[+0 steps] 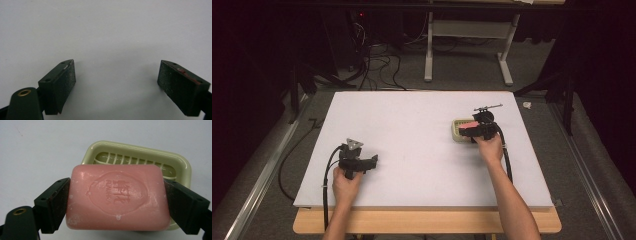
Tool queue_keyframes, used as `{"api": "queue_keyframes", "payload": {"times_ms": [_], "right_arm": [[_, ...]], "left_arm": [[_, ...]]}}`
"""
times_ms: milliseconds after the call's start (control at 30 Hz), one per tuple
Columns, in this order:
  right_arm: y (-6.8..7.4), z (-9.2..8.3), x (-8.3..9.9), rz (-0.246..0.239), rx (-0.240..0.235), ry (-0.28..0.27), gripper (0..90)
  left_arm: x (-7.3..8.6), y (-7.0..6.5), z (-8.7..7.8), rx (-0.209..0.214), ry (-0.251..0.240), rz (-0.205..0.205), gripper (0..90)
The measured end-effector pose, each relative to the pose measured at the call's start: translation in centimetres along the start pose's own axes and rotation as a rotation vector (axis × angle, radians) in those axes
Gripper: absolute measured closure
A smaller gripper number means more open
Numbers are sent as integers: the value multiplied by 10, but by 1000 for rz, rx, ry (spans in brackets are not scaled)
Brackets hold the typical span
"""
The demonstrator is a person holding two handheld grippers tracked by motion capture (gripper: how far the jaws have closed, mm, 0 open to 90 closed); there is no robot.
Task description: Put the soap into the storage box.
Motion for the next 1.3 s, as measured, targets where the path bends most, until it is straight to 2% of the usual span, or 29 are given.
{"api": "queue_keyframes", "payload": {"times_ms": [400, 600, 1300], "right_arm": [[2, 7, -3, 19, 18, 26, 134], [1, 6, -6, 41, 4, -1, 137], [0, 0, -6, 36, -3, -24, 137]], "left_arm": [[0, 0, 0, 0, 0, 0, 153], [0, 0, 0, 0, 0, 0, 153], [0, 0, 0, -1, -2, -3, 153]]}}
Point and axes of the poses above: each handheld gripper's, and its own axes: z roughly forward along the jaws, x roughly out of its underside, y roughly to its left, the point moved 5 cm from there along z, roughly forward along the jaws, and after that the axes turned 5 degrees about z, right-handed, at the moved point
